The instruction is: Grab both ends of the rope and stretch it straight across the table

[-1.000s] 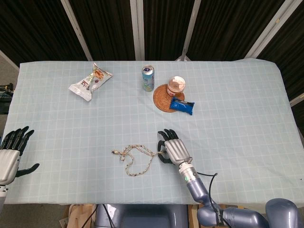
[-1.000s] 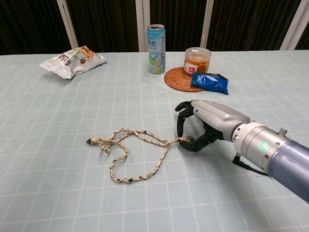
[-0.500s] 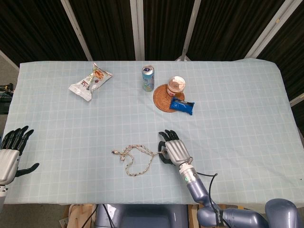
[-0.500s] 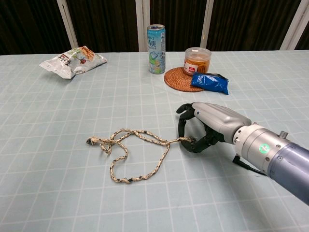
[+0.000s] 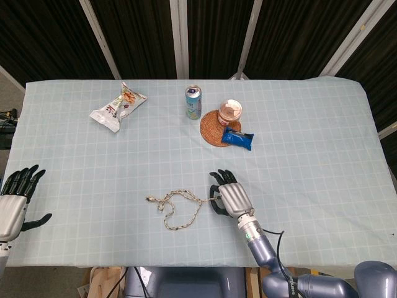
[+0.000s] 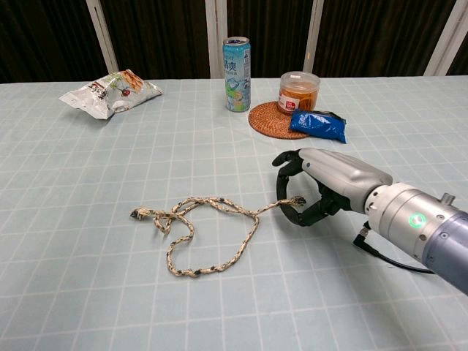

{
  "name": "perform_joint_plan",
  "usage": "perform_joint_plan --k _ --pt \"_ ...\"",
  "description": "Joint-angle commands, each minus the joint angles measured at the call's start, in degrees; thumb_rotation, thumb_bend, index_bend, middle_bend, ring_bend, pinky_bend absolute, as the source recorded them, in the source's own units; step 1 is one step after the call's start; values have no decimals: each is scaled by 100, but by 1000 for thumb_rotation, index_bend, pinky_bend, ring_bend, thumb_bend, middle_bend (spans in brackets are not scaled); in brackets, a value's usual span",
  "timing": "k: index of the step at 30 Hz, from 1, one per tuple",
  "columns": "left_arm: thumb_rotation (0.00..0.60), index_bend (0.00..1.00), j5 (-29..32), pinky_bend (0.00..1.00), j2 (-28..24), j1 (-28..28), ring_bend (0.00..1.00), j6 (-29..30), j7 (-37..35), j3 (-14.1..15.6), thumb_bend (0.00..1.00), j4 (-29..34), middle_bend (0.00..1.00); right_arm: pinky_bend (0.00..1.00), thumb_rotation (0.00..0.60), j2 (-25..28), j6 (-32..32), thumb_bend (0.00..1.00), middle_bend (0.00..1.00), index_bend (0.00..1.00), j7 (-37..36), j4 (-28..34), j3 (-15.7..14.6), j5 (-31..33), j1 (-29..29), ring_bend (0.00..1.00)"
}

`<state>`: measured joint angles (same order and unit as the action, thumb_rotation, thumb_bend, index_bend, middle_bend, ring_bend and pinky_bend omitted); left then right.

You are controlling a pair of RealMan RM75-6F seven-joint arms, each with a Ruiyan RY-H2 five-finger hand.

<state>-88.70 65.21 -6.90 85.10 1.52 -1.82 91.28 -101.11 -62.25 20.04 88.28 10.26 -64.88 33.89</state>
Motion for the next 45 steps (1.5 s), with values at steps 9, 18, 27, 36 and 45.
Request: perform_joint_plan --k 9,18,27,36,45 --pt "600 230 414 0 -5 -770 0 -977 749 -412 173 918 24 0 600 281 -36 492 157 583 66 382 -118 12 -100 0" --pt "600 348 793 0 367 -1680 0 -1971 1420 -759 238 1201 115 0 600 305 -61 492 157 585 132 473 -118 96 -110 0" --pt "600 427 1371 0 1070 -2334 4 -2730 1979 -762 280 1023 155 0 600 360 -93 493 158 586 142 490 -78 181 -123 0" --pt "600 459 1787 0 1864 -2595 4 -2774 2286 -733 320 585 161 0 600 405 -131 493 158 586 119 484 -81 230 -160 0" --pt "600 469 2023 0 2510 -2888 3 -2861 2409 -751 379 73 158 0 600 532 -161 494 158 586 64 515 -60 250 -199 0"
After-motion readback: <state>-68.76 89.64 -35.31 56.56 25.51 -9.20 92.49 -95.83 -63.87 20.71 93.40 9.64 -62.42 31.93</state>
